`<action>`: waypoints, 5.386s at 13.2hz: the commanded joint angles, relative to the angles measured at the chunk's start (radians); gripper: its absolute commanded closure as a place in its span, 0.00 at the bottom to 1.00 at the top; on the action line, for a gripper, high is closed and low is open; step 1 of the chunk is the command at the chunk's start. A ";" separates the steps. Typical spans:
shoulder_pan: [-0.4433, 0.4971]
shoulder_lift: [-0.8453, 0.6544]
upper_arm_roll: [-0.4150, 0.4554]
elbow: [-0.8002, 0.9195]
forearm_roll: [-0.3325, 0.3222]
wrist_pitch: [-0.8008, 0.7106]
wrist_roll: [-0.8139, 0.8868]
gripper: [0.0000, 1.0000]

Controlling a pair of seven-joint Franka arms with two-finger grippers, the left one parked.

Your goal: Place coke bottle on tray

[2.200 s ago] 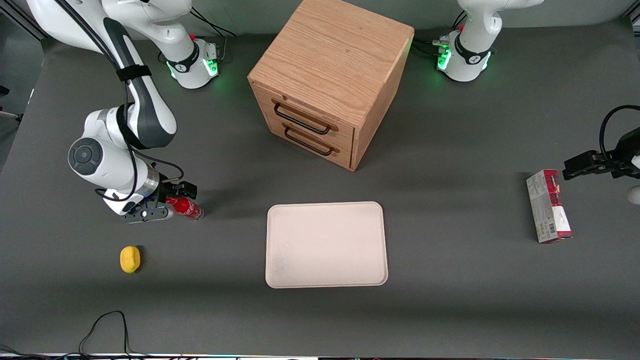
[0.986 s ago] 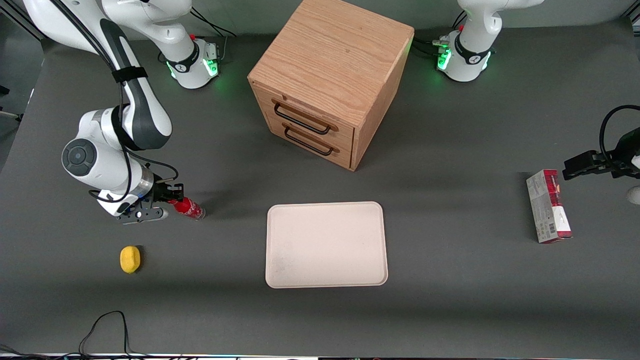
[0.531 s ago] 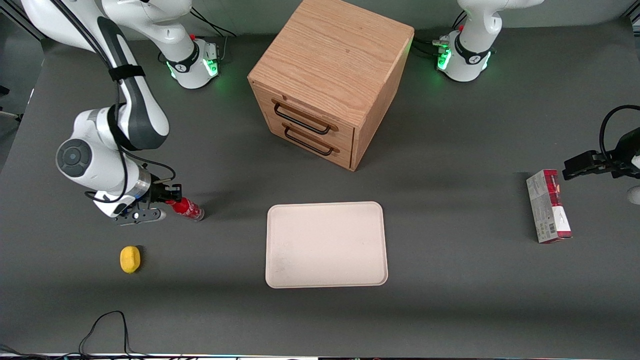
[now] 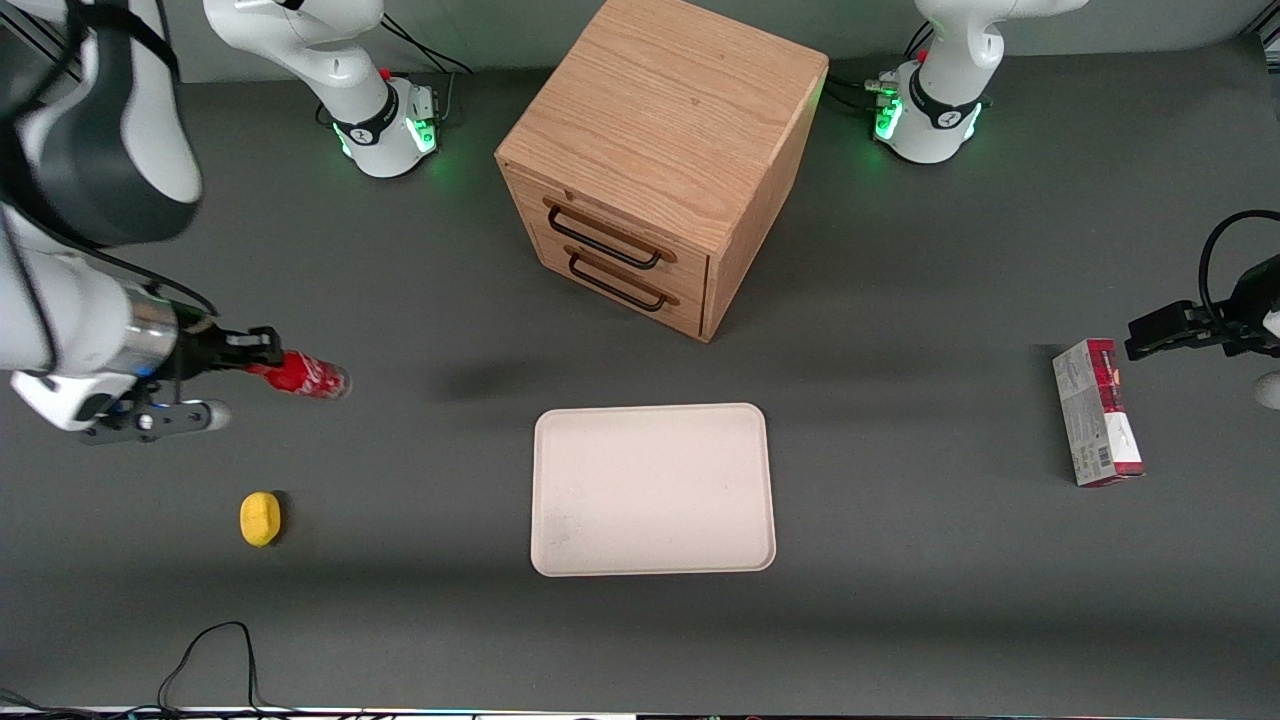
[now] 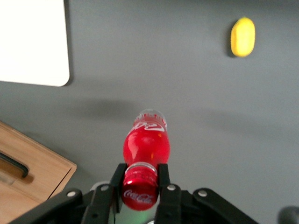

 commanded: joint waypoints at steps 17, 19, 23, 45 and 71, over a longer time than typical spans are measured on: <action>0.206 0.562 0.183 0.354 -0.117 0.537 0.789 1.00; 0.212 0.565 0.185 0.352 -0.120 0.543 0.800 1.00; 0.218 0.581 0.185 0.349 -0.137 0.565 0.811 1.00; 0.154 0.417 0.188 0.290 -0.114 0.242 0.607 0.00; -0.024 -0.539 -0.021 -0.596 -0.005 0.143 -0.083 0.00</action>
